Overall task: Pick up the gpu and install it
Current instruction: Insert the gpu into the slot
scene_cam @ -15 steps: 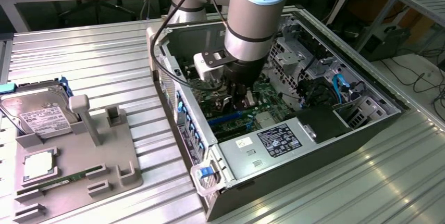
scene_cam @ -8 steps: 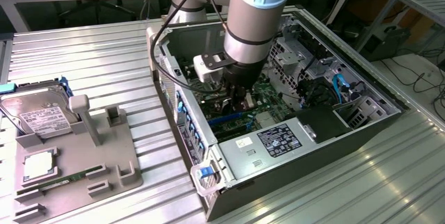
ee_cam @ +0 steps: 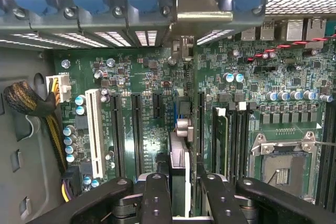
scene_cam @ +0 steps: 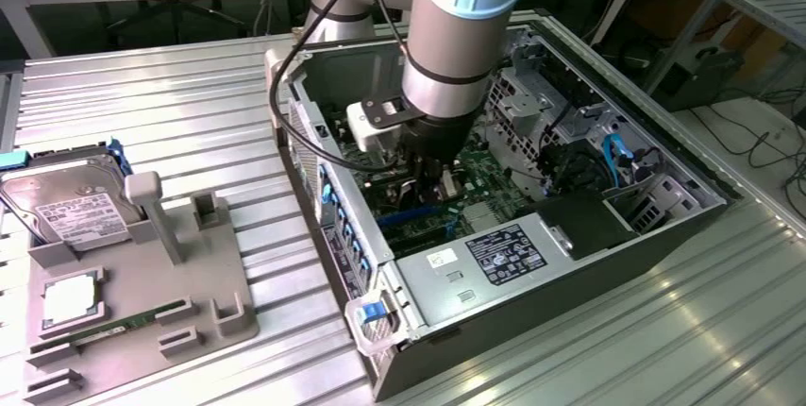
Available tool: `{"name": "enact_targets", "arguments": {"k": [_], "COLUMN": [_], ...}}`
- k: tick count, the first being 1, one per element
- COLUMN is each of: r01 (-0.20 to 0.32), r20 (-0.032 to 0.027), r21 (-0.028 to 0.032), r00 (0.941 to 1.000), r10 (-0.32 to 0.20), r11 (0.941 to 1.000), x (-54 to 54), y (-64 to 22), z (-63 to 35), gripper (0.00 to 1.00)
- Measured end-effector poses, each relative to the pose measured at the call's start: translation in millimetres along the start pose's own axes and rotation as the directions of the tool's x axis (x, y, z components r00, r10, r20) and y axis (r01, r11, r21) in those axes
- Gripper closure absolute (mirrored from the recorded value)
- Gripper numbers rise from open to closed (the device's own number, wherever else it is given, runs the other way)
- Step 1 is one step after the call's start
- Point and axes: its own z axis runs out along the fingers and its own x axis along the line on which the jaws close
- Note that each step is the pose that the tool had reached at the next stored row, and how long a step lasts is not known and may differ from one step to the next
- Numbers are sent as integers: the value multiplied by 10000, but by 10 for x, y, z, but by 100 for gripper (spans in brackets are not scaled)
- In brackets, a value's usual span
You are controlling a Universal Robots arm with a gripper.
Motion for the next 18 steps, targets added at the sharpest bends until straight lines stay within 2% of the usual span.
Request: {"name": "enact_targets", "arguments": {"k": [12, 18], "r01": [-2, -3], "r20": [2, -3], "r21": [-33, -45], "r00": [10000, 10000], "r10": [2, 3], "r11": [10000, 10000], "x": [8, 9], "y": [23, 30], "z": [132, 150], "gripper": [73, 73]}}
